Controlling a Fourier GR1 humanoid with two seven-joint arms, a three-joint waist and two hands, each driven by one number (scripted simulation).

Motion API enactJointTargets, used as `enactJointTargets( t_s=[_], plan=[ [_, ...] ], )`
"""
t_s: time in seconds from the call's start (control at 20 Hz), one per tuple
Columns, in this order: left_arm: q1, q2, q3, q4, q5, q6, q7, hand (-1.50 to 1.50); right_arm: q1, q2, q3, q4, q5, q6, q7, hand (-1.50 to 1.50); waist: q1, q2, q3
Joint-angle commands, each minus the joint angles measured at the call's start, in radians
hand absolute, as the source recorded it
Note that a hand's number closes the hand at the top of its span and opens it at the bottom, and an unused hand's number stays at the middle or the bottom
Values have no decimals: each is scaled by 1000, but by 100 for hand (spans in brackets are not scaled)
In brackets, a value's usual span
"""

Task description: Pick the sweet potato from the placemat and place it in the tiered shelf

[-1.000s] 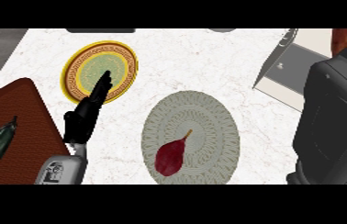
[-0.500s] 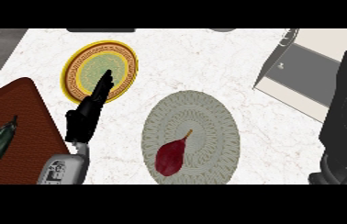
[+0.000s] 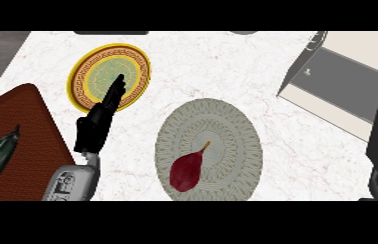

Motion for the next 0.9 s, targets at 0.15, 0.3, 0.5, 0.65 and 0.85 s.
enactJointTargets(
  t_s=[0.15, 0.3, 0.5, 0.65, 0.85],
  plan=[
    [25, 2, -1, -38, 13, -15, 8, 0, -10, -14, -89, 26, -181, -209, -57, 150, 0, -2, -1],
    [57, 15, -4, -46, 8, -27, -13, 0, 50, -60, -135, 117, -245, -349, -132, 150, 2, -1, -1],
    [14, -25, -24, -68, -14, 12, 64, 0, 74, -79, -127, 122, -285, -368, -133, 150, -1, -3, -1],
    [75, -16, -29, -71, -23, 6, 10, 0, 120, -102, -150, 128, -347, -392, -162, 150, -2, -3, -1],
    [43, -23, -24, -8, -17, 0, -20, 0, 97, -101, -117, 119, -32, -234, 110, -150, -5, -3, -2]
  ],
)
